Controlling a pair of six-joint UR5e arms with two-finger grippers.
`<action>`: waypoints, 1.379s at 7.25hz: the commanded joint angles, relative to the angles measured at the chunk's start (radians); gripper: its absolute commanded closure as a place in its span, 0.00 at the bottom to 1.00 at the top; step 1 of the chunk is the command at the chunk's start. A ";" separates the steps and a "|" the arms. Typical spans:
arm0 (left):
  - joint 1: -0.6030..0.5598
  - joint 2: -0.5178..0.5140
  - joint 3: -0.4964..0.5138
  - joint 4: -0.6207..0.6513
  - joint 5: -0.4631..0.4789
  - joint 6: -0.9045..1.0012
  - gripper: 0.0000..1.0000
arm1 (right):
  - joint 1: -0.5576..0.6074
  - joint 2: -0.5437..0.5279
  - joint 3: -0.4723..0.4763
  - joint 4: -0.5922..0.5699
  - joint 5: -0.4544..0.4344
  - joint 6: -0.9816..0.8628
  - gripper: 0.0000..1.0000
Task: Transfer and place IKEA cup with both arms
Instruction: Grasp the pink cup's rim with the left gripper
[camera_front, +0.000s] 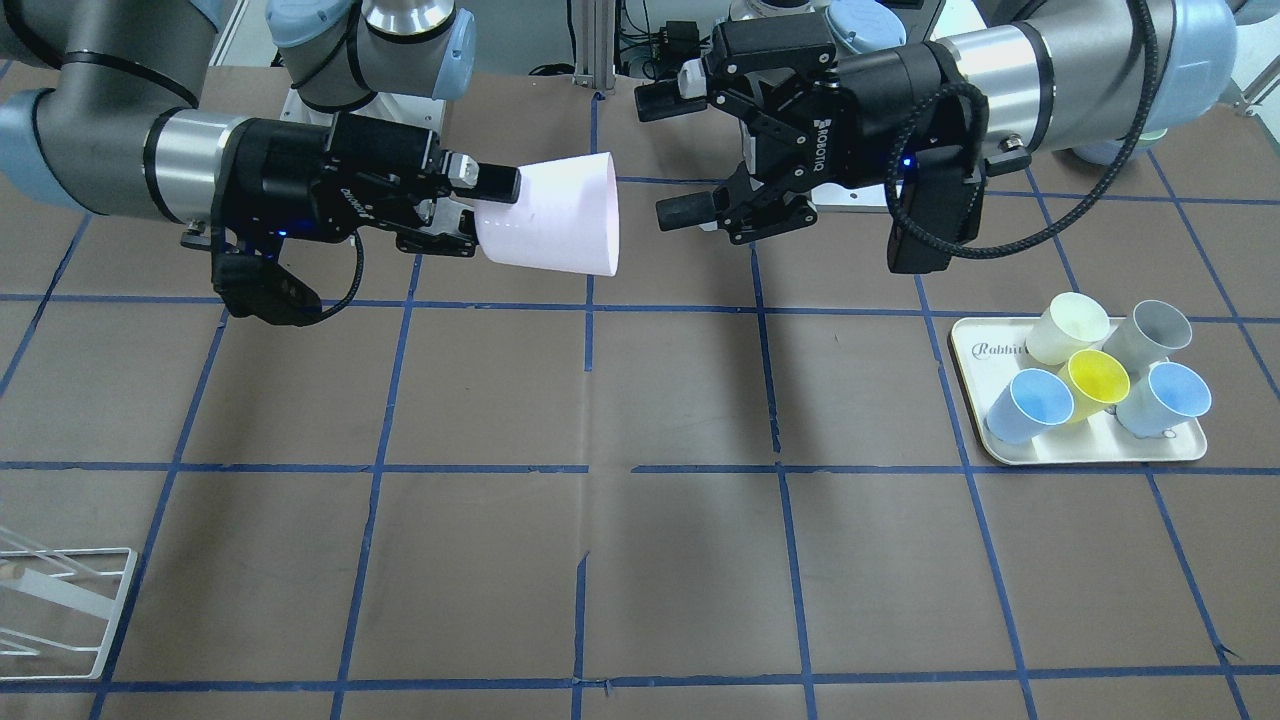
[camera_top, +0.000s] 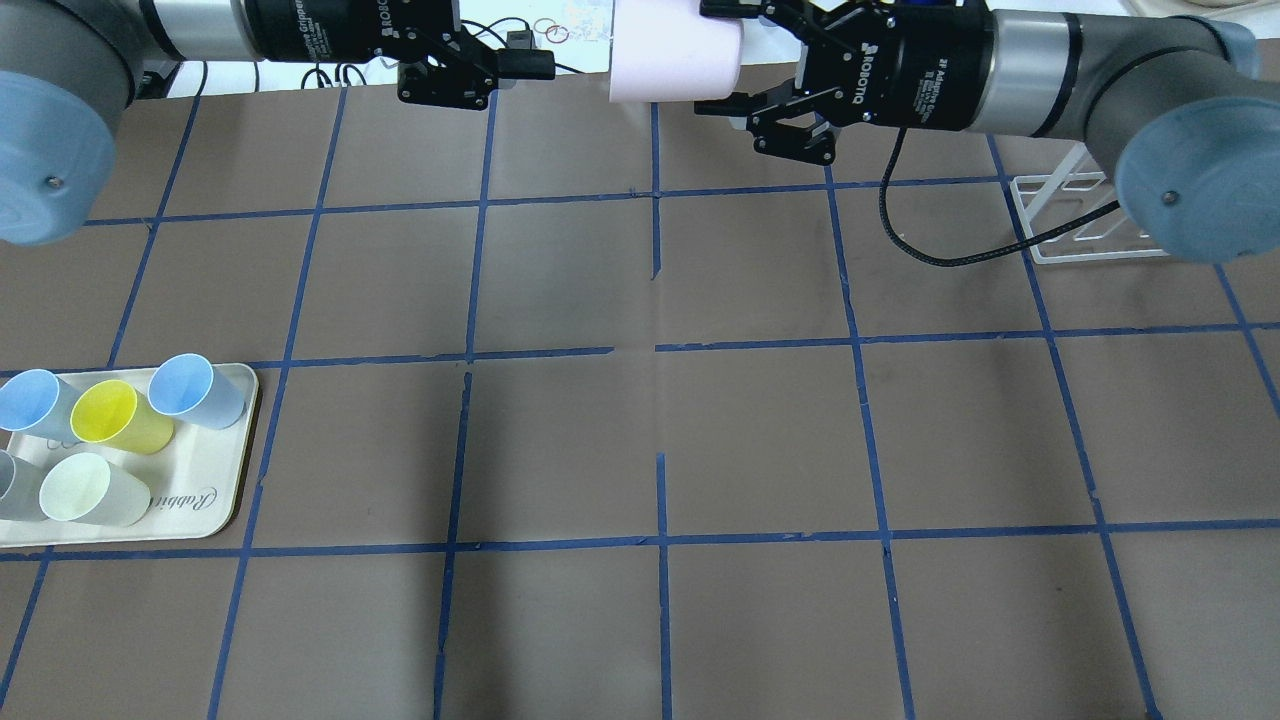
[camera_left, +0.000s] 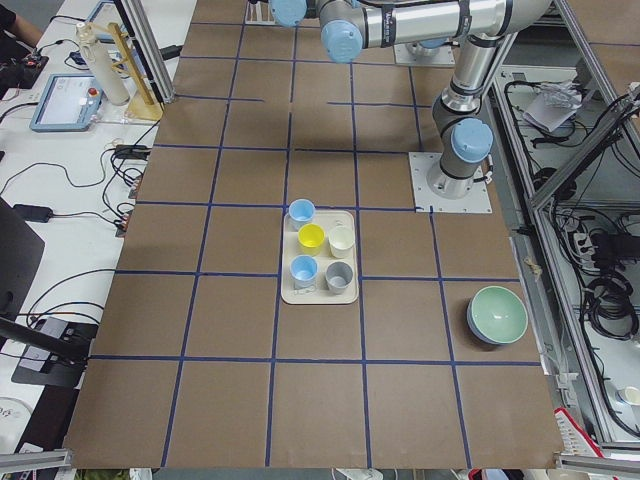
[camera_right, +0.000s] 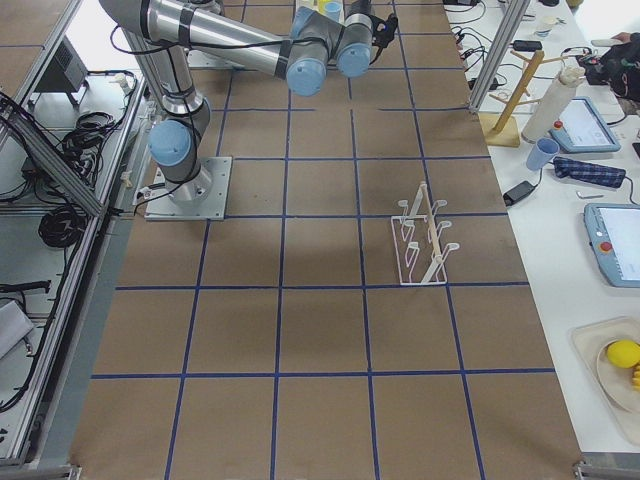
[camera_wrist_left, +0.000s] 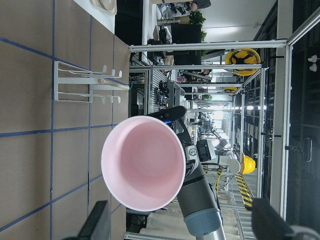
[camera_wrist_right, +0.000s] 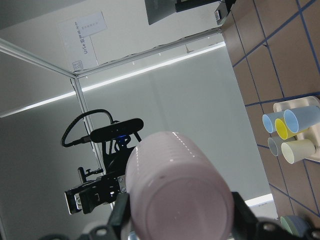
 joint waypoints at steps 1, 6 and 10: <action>-0.044 -0.019 -0.005 0.109 0.001 -0.066 0.00 | 0.028 0.001 -0.001 -0.001 -0.001 0.006 1.00; -0.010 0.013 -0.047 0.099 0.007 -0.068 0.03 | 0.037 0.004 -0.005 -0.014 0.006 0.059 1.00; -0.011 0.018 -0.051 0.112 0.010 -0.068 0.35 | 0.037 0.006 -0.005 -0.013 0.007 0.061 1.00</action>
